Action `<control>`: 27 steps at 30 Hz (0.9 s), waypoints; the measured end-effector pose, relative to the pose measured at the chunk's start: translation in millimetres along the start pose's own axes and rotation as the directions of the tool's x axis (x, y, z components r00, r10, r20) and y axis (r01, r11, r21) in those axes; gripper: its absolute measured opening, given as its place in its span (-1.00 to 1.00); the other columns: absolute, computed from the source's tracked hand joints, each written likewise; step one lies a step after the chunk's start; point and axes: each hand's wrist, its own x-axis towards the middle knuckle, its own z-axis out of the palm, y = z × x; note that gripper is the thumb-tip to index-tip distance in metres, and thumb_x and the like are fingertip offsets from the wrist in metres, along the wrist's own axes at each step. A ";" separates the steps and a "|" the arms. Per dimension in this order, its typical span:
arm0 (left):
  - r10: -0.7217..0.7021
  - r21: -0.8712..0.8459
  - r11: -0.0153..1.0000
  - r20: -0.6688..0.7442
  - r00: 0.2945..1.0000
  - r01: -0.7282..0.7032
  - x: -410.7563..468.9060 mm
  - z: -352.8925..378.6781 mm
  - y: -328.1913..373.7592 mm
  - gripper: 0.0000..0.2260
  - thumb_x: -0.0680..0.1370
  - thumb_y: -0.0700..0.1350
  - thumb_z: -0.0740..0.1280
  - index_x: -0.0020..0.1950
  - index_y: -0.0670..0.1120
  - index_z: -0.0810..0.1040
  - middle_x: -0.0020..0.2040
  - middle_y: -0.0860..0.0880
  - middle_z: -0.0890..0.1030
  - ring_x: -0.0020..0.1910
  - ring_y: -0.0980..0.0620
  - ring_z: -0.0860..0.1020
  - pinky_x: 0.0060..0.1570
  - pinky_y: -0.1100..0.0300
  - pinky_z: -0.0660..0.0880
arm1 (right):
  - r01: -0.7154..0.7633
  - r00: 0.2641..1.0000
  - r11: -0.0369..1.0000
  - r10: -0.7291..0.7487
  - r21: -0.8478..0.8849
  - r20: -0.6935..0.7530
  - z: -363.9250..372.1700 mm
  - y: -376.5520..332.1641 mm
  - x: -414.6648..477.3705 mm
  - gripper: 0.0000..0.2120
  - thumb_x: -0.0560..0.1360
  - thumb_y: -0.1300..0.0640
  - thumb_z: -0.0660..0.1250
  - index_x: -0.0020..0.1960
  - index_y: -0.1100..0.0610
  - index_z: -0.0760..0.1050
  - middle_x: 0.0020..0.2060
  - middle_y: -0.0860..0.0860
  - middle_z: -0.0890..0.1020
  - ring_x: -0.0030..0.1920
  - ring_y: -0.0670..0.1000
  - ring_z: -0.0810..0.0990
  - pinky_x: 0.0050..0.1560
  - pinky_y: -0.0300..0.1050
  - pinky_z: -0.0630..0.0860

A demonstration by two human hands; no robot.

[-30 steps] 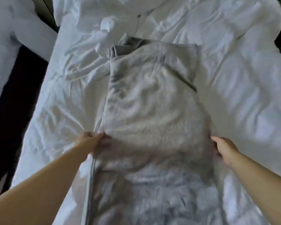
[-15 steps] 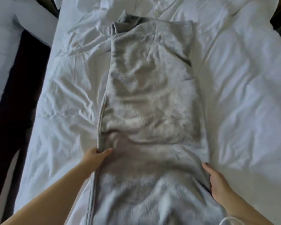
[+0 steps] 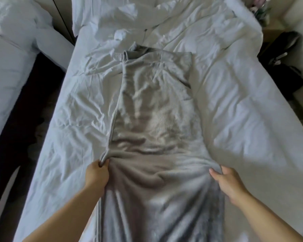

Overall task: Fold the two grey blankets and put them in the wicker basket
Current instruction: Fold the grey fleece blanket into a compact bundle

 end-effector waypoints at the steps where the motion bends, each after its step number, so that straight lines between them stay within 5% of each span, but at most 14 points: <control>1: 0.034 -0.036 0.999 -0.019 0.999 -0.035 6.0 -5.4 21.9 -0.68 0.58 -0.11 0.30 -0.39 -0.09 0.43 -0.43 -0.04 0.47 -0.37 -0.05 0.44 -0.37 0.10 0.27 | 0.036 0.999 0.999 -0.035 0.018 -0.029 -7.3 -19.4 5.8 -0.90 0.51 0.20 0.37 -0.06 0.23 0.63 -0.15 0.13 0.70 -0.05 0.16 0.66 0.03 0.09 0.55; 4: 0.168 -0.119 0.977 -0.080 0.982 -0.177 34.4 -22.6 100.0 -0.70 0.58 -0.05 0.28 -0.34 -0.12 0.46 -0.42 -0.05 0.47 -0.31 -0.08 0.46 -0.33 0.12 0.30 | 0.109 0.990 0.981 -0.093 0.160 -0.103 -34.1 -92.7 34.1 -0.85 0.53 0.17 0.34 0.02 0.22 0.62 -0.08 0.17 0.68 -0.06 0.17 0.65 0.06 0.12 0.55; 9: 0.339 -0.196 0.905 -0.202 0.919 -0.377 97.0 -44.3 234.7 -0.68 0.54 0.09 0.27 -0.30 -0.10 0.46 -0.38 -0.03 0.47 -0.34 -0.01 0.43 -0.43 0.19 0.33 | 0.254 0.958 0.887 -0.177 0.386 -0.225 -66.5 -223.0 107.6 -0.82 0.54 0.11 0.33 0.08 0.18 0.57 -0.12 0.06 0.64 -0.16 -0.04 0.59 -0.08 -0.16 0.60; 11: 0.337 -0.237 0.890 -0.235 0.912 -0.390 122.8 -42.4 262.2 -0.66 0.53 0.16 0.28 0.07 -0.07 0.60 -0.05 -0.05 0.63 -0.06 -0.04 0.56 -0.15 0.29 0.46 | 0.275 0.952 0.884 -0.194 0.378 -0.238 -68.8 -254.6 138.3 -0.84 0.54 0.02 0.32 -0.02 0.11 0.55 0.00 0.14 0.64 -0.03 0.07 0.61 0.13 0.06 0.56; 13: 0.262 -0.211 0.932 -0.168 0.950 -0.295 147.1 -33.9 263.5 -0.47 0.49 0.23 0.29 0.38 0.01 0.44 0.28 -0.06 0.54 0.19 -0.07 0.52 0.06 0.18 0.44 | 0.235 0.960 0.917 -0.167 0.323 -0.224 -63.5 -261.3 171.1 -0.72 0.54 -0.08 0.28 -0.01 0.14 0.55 0.02 0.17 0.62 0.01 0.13 0.60 0.13 0.14 0.55; 16: 0.162 -0.003 0.987 0.010 0.987 -0.162 168.8 -4.4 218.6 -0.36 0.47 0.24 0.33 0.46 -0.04 0.34 0.31 -0.12 0.50 0.15 -0.14 0.52 -0.03 0.08 0.46 | 0.107 0.984 0.984 -0.085 0.144 -0.155 -39.1 -217.5 214.7 -0.57 0.50 -0.21 0.27 0.04 0.16 0.54 -0.02 0.17 0.56 -0.04 0.09 0.53 -0.02 -0.07 0.42; 19: -0.040 0.191 0.982 0.199 0.979 0.002 164.7 32.4 136.0 -0.39 0.46 0.22 0.37 0.32 -0.20 0.47 0.20 -0.25 0.55 0.14 -0.25 0.55 0.04 -0.03 0.51 | -0.126 0.990 0.991 0.128 0.033 -0.056 -3.4 -129.3 225.1 -0.35 0.46 -0.22 0.34 0.32 0.26 0.45 0.19 0.15 0.54 0.20 0.12 0.51 0.17 -0.06 0.37; 21: -0.158 0.146 0.982 0.290 0.944 0.119 148.6 50.4 79.4 -0.55 0.46 0.20 0.39 0.00 -0.21 0.59 -0.08 -0.25 0.59 -0.15 -0.18 0.58 -0.18 0.05 0.52 | -0.286 0.958 0.957 0.286 0.034 0.030 17.5 -65.7 214.6 -0.28 0.43 -0.22 0.37 0.39 0.26 0.39 0.33 0.16 0.49 0.31 0.19 0.47 0.30 0.00 0.37; 23: -0.196 0.104 0.979 0.293 0.936 0.173 130.1 62.0 36.2 -0.62 0.46 0.18 0.40 -0.27 -0.15 0.57 -0.33 -0.16 0.52 -0.37 -0.07 0.48 -0.31 0.18 0.37 | -0.434 0.896 0.898 0.423 0.070 0.136 33.2 -9.3 193.5 -0.31 0.41 -0.22 0.40 0.34 0.25 0.44 0.25 0.20 0.55 0.22 0.21 0.54 0.30 0.12 0.44; 27: -0.246 0.075 0.969 0.262 0.933 0.235 94.2 66.2 -8.4 -0.58 0.46 0.22 0.38 -0.25 -0.16 0.59 -0.40 -0.08 0.55 -0.40 -0.04 0.49 -0.39 0.20 0.37 | -0.523 0.843 0.848 0.502 0.079 0.194 51.1 66.2 128.9 -0.41 0.36 -0.23 0.44 0.23 0.14 0.54 0.08 0.11 0.65 0.07 0.15 0.63 0.20 0.12 0.52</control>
